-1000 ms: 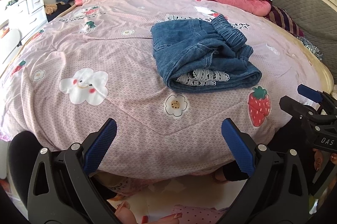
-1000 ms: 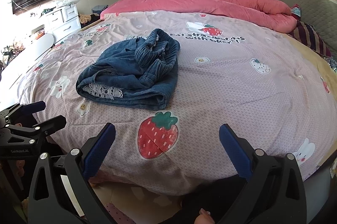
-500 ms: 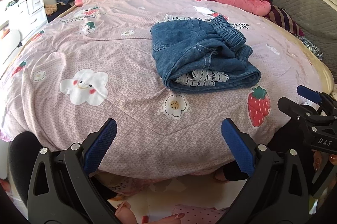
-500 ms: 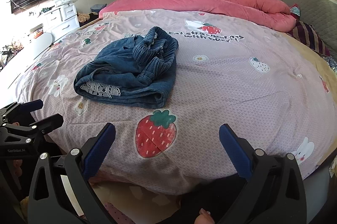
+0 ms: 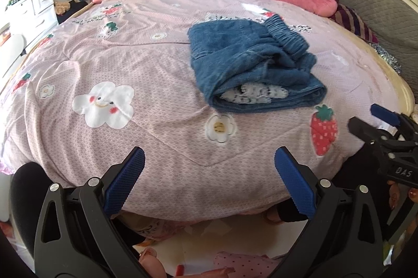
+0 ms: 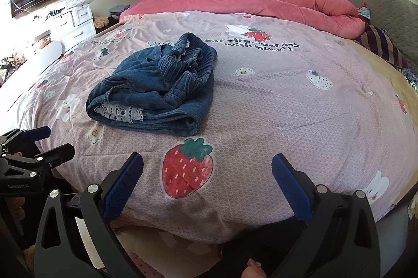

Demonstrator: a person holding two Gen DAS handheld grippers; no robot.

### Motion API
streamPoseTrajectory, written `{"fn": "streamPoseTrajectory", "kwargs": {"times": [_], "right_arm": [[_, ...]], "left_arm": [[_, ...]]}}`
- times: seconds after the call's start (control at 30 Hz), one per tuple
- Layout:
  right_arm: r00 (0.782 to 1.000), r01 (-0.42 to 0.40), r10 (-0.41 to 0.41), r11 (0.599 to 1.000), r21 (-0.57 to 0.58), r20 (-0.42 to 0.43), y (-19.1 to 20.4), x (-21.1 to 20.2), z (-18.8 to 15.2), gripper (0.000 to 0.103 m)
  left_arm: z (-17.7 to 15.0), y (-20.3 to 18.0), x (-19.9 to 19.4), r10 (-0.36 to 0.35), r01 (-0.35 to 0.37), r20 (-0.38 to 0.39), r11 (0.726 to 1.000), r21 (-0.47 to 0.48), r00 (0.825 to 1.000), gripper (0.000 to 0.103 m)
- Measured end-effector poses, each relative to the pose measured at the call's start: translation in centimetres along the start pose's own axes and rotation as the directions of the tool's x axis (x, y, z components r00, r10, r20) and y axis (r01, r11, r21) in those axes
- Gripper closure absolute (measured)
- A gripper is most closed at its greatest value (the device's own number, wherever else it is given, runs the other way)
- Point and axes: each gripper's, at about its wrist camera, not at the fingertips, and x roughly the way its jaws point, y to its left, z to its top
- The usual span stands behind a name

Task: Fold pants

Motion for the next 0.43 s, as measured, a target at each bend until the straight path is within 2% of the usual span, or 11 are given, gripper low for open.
{"fn": "streamPoseTrajectory", "kwargs": {"times": [0.17,0.3,0.37,0.43], "right_arm": [[1.000,0.012,-0.012,1.000,0.027,0.006,-1.7,0.8,1.0,0.005],[0.999,0.049,-0.051,0.991,0.122,0.013,-6.2,2.2,3.4,0.005],[0.996,0.091,-0.094,0.980,0.175,0.008,-9.8,3.6,5.6,0.005],[0.987,0.159,-0.160,0.958,0.237,-0.013,-13.6,5.2,7.7,0.005]], "left_arm": [[2.2,3.9,-0.1,0.035,-0.027,0.065,0.993,-0.119,0.997,0.009],[6.3,8.4,1.9,0.170,-0.163,0.059,0.979,-0.119,0.984,0.009],[9.1,11.9,4.4,0.239,-0.233,0.035,0.965,-0.123,0.970,0.009],[11.8,16.1,7.6,0.256,-0.260,-0.045,0.951,-0.166,0.965,0.009]]}}
